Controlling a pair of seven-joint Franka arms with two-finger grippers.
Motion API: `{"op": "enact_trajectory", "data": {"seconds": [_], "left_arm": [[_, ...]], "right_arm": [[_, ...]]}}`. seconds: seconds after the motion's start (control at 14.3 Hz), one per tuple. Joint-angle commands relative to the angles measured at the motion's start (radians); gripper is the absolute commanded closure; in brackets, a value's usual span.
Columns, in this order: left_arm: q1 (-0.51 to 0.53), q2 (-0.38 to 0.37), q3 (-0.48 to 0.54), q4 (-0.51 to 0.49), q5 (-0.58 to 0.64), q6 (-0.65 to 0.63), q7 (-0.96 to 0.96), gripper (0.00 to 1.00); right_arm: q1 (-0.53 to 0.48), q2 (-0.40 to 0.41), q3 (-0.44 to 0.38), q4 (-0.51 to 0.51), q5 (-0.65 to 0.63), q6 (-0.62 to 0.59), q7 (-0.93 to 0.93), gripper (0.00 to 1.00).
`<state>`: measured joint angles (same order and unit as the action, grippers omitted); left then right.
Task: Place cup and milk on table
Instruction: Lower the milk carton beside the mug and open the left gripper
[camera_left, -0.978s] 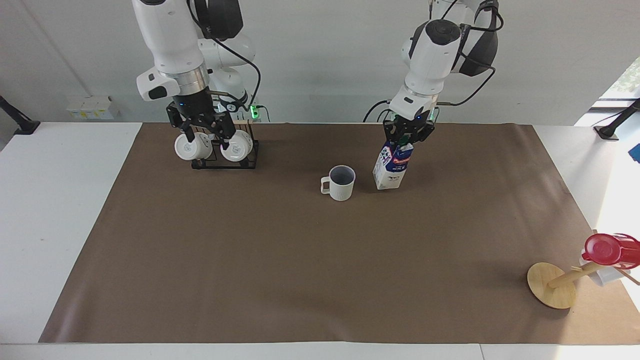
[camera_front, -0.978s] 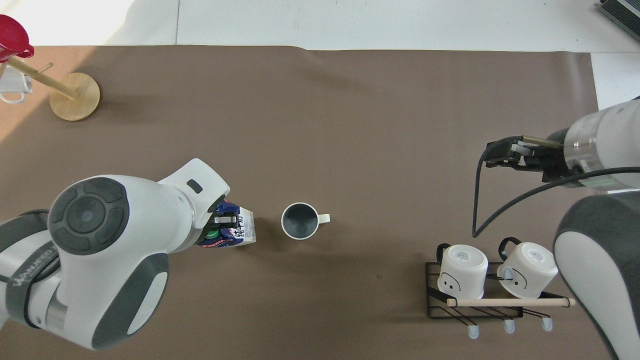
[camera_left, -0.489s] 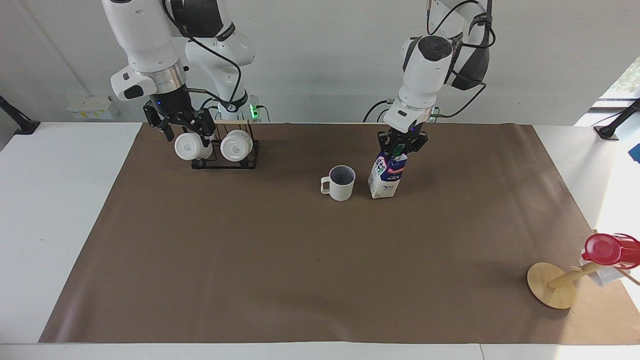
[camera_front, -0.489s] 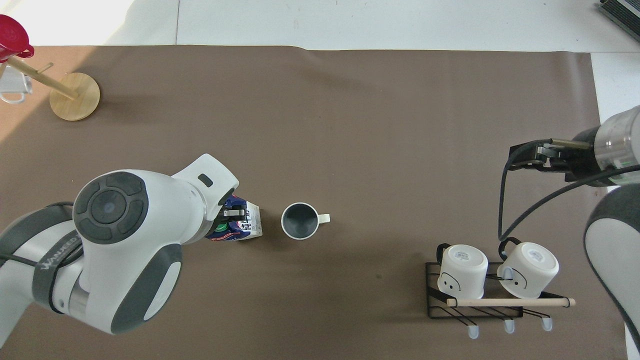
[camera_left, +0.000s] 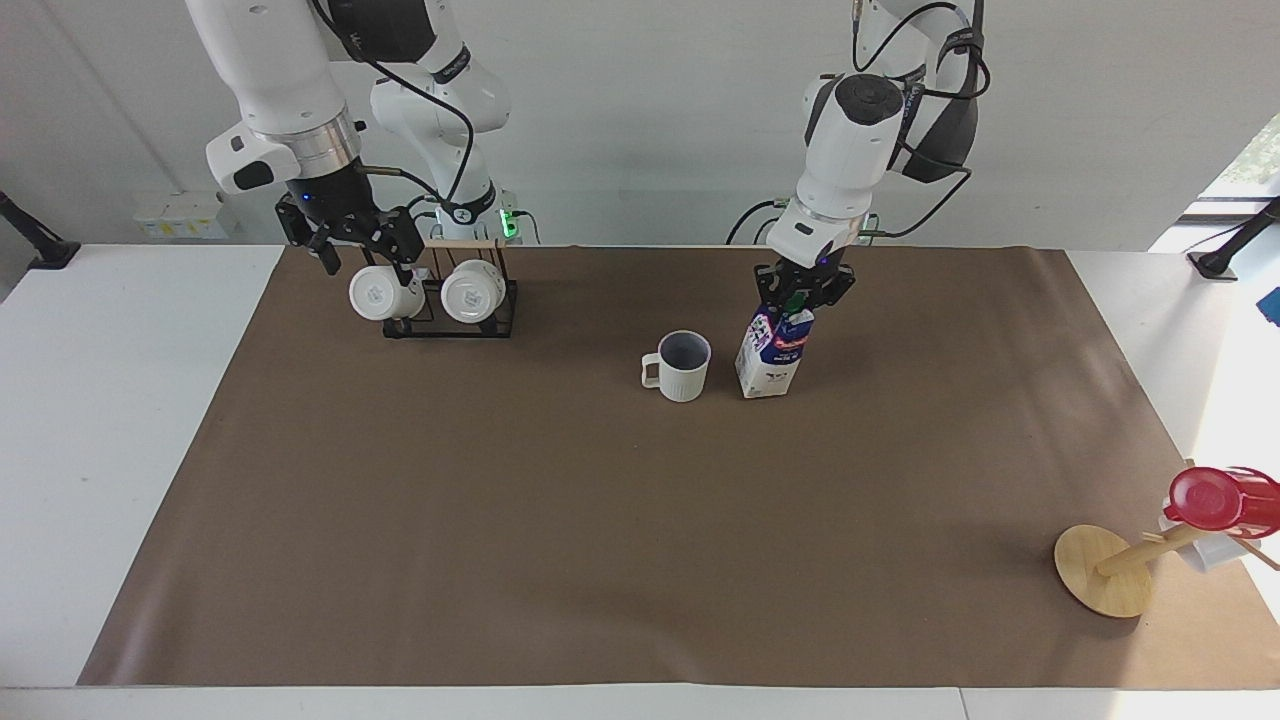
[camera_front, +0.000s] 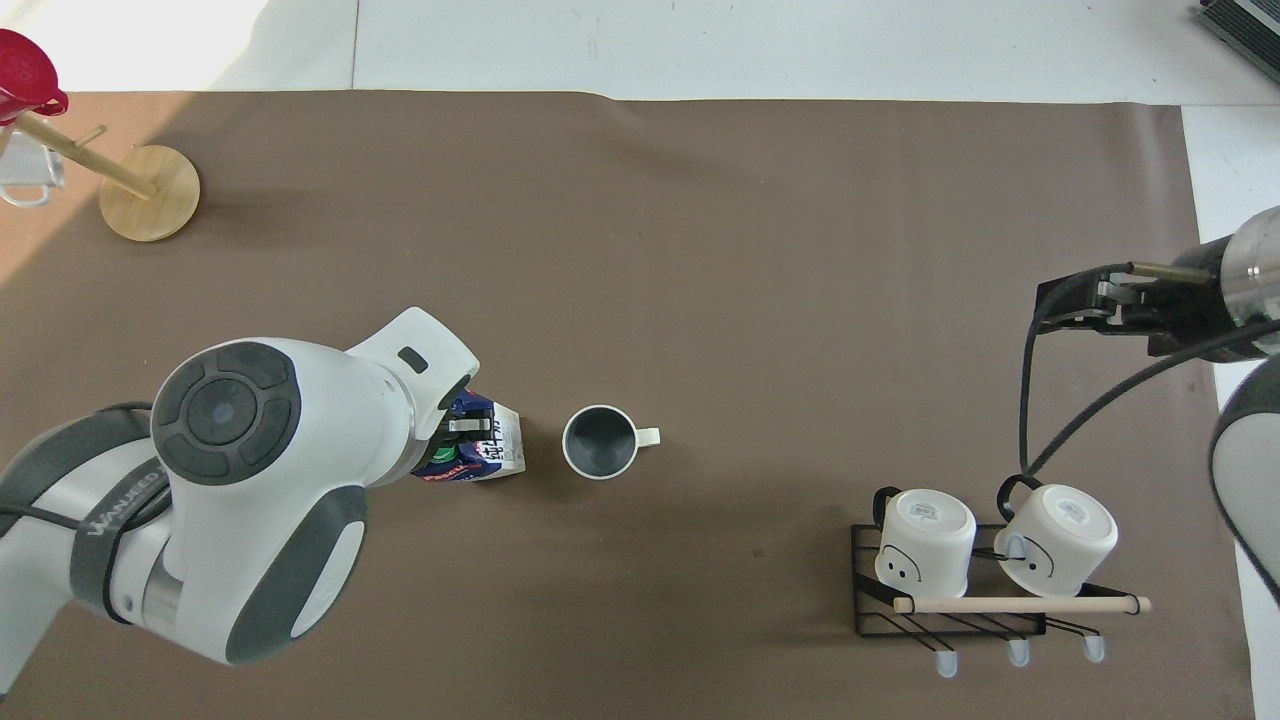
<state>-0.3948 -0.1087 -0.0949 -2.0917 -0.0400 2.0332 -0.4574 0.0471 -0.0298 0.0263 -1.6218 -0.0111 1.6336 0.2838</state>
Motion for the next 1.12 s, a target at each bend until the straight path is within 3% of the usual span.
{"op": "enact_trajectory", "data": {"seconds": [0.0, 0.28, 0.42, 0.56, 0.91, 1.05], "left_arm": [[-0.024, 0.015, 0.015, -0.010, -0.001, 0.041, -0.012, 0.65], [-0.029, 0.015, 0.015, -0.011, -0.001, 0.039, -0.012, 0.58], [-0.029, 0.015, 0.015, -0.010, -0.001, 0.038, -0.017, 0.35], [-0.030, 0.015, 0.015, -0.010, -0.001, 0.036, -0.027, 0.00], [-0.036, 0.021, 0.014, 0.025, -0.009, 0.013, -0.029, 0.00], [-0.024, 0.012, 0.015, 0.085, -0.009, -0.072, -0.015, 0.00]], "right_arm": [[-0.015, 0.027, 0.011, 0.034, 0.032, -0.012, -0.025, 0.00], [-0.016, 0.024, 0.009, 0.030, 0.033, -0.021, -0.023, 0.00], [-0.016, 0.022, 0.009, 0.030, 0.033, -0.021, -0.023, 0.00], [-0.016, 0.022, 0.009, 0.030, 0.033, -0.021, -0.023, 0.00], [-0.016, 0.022, 0.009, 0.030, 0.033, -0.023, -0.023, 0.00], [-0.016, 0.022, 0.009, 0.030, 0.033, -0.023, -0.023, 0.00]]}}
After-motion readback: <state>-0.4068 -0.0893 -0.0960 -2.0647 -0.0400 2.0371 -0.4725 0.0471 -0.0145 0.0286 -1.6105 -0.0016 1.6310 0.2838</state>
